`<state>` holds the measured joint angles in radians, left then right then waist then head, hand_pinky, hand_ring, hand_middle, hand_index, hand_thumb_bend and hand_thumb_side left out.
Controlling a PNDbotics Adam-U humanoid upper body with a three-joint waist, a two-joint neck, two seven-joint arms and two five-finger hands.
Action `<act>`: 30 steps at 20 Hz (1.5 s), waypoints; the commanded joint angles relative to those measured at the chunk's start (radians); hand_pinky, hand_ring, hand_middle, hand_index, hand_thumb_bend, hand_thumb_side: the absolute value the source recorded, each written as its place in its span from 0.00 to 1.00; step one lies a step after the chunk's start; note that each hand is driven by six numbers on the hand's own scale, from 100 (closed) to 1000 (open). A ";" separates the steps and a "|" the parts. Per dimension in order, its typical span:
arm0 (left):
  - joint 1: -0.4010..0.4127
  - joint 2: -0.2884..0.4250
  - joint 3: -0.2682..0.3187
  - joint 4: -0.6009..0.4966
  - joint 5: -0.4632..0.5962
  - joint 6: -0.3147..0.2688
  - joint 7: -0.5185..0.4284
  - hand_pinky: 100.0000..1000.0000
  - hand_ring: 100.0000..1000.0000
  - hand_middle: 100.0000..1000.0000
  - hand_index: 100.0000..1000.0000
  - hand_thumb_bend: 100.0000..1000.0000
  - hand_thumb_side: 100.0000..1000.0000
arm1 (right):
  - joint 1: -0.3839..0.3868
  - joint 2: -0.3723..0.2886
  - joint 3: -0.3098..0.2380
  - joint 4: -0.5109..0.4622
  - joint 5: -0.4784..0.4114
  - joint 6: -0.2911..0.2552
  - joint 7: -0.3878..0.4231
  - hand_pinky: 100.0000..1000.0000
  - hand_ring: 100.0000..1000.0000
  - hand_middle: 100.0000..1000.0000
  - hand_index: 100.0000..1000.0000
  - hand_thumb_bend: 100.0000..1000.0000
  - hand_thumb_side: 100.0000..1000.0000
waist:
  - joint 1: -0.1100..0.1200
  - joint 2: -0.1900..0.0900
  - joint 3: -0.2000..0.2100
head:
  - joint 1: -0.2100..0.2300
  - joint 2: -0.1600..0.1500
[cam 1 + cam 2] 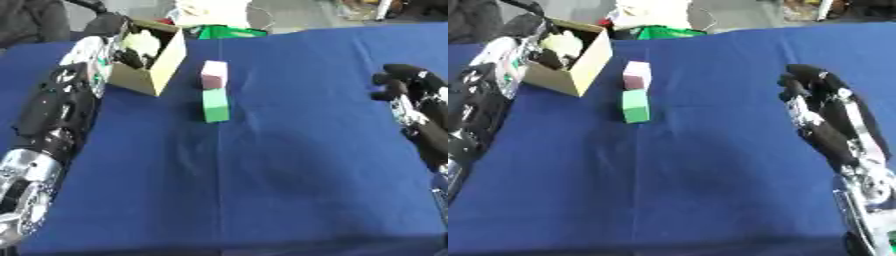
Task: Pick up objects on the table and place them in the box.
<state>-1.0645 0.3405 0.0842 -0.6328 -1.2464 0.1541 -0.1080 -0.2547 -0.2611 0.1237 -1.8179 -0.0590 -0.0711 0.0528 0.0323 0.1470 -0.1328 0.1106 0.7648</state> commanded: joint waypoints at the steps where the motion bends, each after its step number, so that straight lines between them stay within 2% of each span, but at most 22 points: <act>1: -0.018 0.012 0.004 -0.006 0.001 0.002 0.012 0.62 0.54 0.55 0.77 0.42 0.18 | -0.009 -0.015 -0.003 -0.008 0.001 -0.004 0.002 0.71 0.82 0.59 0.77 0.00 0.36 | -0.002 -0.015 -0.001 | 0.000 0.005; 8: -0.024 0.021 -0.002 -0.068 0.016 0.000 0.019 0.64 0.58 0.64 0.81 0.49 0.24 | -0.008 -0.015 -0.004 -0.007 0.001 -0.004 0.002 0.71 0.82 0.59 0.77 0.00 0.36 | -0.004 -0.017 0.003 | 0.000 0.005; 14: -0.029 0.029 -0.034 -0.186 0.035 -0.047 -0.016 0.64 0.57 0.61 0.80 0.49 0.25 | -0.006 -0.014 -0.004 -0.006 0.001 -0.004 0.001 0.71 0.82 0.59 0.77 0.00 0.36 | -0.003 -0.019 0.005 | -0.001 0.005; 16: -0.028 0.028 -0.060 -0.234 0.041 -0.088 -0.049 0.65 0.56 0.59 0.79 0.47 0.23 | -0.006 -0.014 -0.004 -0.006 0.000 -0.004 0.001 0.71 0.82 0.59 0.77 0.00 0.36 | -0.003 -0.020 0.005 | -0.003 0.005; 18: -0.025 0.027 -0.093 -0.279 0.058 -0.140 -0.091 0.65 0.56 0.59 0.78 0.49 0.25 | -0.007 -0.014 -0.005 -0.006 0.001 -0.004 0.001 0.71 0.82 0.59 0.77 0.00 0.37 | -0.002 -0.020 0.004 | -0.005 0.005; 23: -0.006 0.035 -0.193 -0.362 0.196 -0.293 -0.242 0.65 0.55 0.58 0.78 0.47 0.26 | -0.008 -0.015 -0.007 -0.007 0.001 -0.004 -0.001 0.71 0.82 0.59 0.77 0.00 0.37 | 0.001 -0.019 0.001 | -0.006 0.005; 30: 0.018 0.046 -0.320 -0.408 0.328 -0.419 -0.414 0.66 0.54 0.57 0.77 0.48 0.26 | -0.010 -0.016 -0.006 -0.007 0.001 -0.004 0.000 0.71 0.82 0.59 0.77 0.00 0.36 | 0.003 -0.019 0.000 | -0.007 0.005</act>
<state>-1.0294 0.3560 -0.2194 -1.0165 -0.9413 -0.2458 -0.4943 -0.2544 -0.2611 0.1232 -1.8127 -0.0590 -0.0712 0.0524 0.0384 0.1448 -0.1311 0.1037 0.7648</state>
